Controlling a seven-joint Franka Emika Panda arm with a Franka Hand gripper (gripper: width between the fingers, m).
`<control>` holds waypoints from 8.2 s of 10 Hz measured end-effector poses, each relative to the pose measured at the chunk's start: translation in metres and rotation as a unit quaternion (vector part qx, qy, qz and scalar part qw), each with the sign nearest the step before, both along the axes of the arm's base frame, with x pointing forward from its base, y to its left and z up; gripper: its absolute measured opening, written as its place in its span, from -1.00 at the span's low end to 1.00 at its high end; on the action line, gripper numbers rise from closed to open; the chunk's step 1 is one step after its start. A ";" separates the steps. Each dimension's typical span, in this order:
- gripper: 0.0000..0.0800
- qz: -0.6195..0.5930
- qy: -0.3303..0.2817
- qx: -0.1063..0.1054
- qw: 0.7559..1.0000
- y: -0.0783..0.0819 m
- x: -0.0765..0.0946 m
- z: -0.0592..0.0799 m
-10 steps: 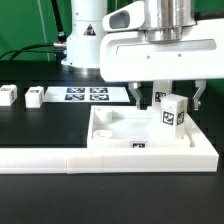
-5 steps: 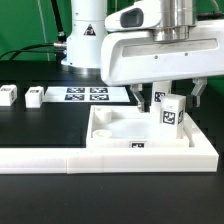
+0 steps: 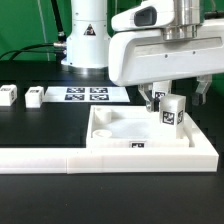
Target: Assemble square table
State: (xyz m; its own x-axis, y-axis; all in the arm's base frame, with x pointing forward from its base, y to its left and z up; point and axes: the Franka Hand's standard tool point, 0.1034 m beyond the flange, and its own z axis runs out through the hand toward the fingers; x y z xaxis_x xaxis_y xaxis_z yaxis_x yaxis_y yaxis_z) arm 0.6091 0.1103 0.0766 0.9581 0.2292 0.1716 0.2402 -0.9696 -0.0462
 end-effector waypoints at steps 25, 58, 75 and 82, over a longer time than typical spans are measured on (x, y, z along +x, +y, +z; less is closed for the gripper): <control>-0.26 -0.378 0.021 0.063 0.923 -0.002 0.001 -0.001; -0.28 0.014 -0.011 -0.013 1.000 0.009 -0.002 -0.002; 0.56 -0.320 0.000 0.026 0.947 -0.011 -0.004 0.019; 0.62 -0.214 0.013 0.004 0.977 -0.057 -0.005 0.042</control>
Offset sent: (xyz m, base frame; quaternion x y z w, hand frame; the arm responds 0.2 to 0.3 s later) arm -0.0048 0.0026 0.0021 0.0074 -0.0019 -0.2031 0.9791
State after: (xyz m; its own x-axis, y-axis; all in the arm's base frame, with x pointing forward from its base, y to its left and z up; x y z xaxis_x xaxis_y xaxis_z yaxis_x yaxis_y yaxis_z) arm 0.6039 0.0531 0.1189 0.9698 -0.1946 0.1468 -0.1884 -0.9806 -0.0548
